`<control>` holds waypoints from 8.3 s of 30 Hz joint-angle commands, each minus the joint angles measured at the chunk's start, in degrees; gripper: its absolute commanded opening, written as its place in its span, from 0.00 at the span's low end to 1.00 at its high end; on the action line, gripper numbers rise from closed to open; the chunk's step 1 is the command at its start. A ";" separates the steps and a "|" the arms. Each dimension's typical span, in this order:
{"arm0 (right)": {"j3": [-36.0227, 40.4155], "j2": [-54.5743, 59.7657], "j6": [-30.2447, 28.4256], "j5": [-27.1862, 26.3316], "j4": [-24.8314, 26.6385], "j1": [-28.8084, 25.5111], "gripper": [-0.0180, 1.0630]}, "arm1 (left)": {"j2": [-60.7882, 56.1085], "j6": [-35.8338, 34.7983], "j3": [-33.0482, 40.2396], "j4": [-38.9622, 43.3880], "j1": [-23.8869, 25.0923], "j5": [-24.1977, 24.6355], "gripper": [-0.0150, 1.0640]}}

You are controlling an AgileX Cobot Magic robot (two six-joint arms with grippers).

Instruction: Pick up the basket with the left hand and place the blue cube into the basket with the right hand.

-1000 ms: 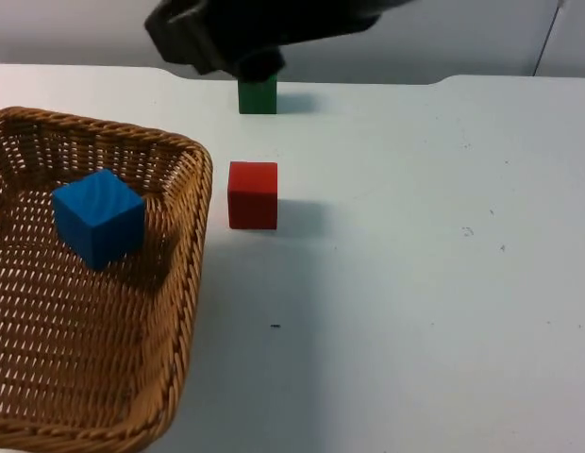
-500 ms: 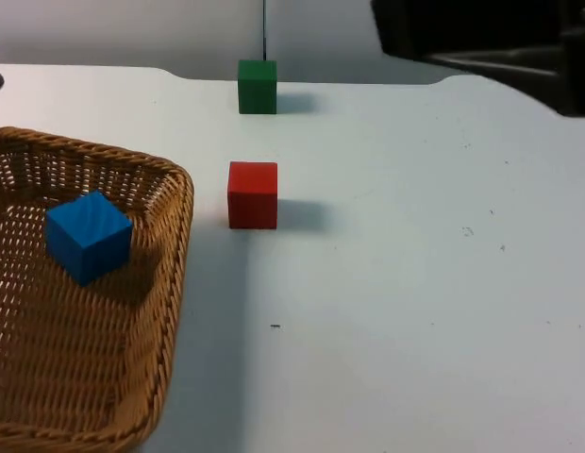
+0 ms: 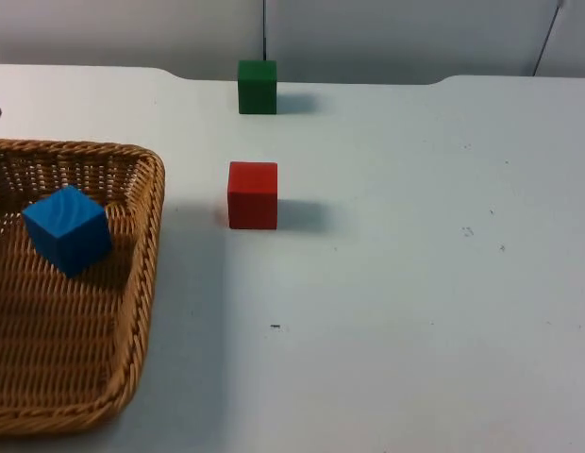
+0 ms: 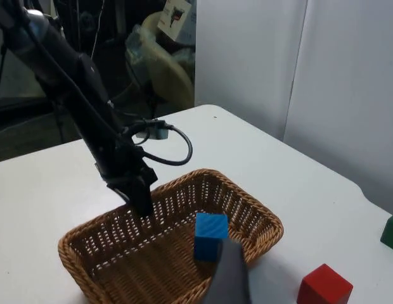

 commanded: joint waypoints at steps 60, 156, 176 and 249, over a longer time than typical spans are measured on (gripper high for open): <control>0.10 -2.07 1.59 2.41 -0.29 0.14 0.63 | -63.20 -13.28 2.18 13.16 -15.75 3.83 0.84; 5.73 -40.76 15.28 49.57 -14.17 0.28 0.63 | -105.37 -46.59 18.20 43.92 -15.69 25.60 0.99; 6.28 -40.76 12.21 49.68 -12.21 0.28 0.90 | -105.37 -46.59 18.20 43.92 -15.69 25.60 0.99; 6.28 -40.76 12.22 49.76 -10.34 -51.28 0.97 | -105.37 -46.60 18.20 43.92 -15.69 25.70 0.99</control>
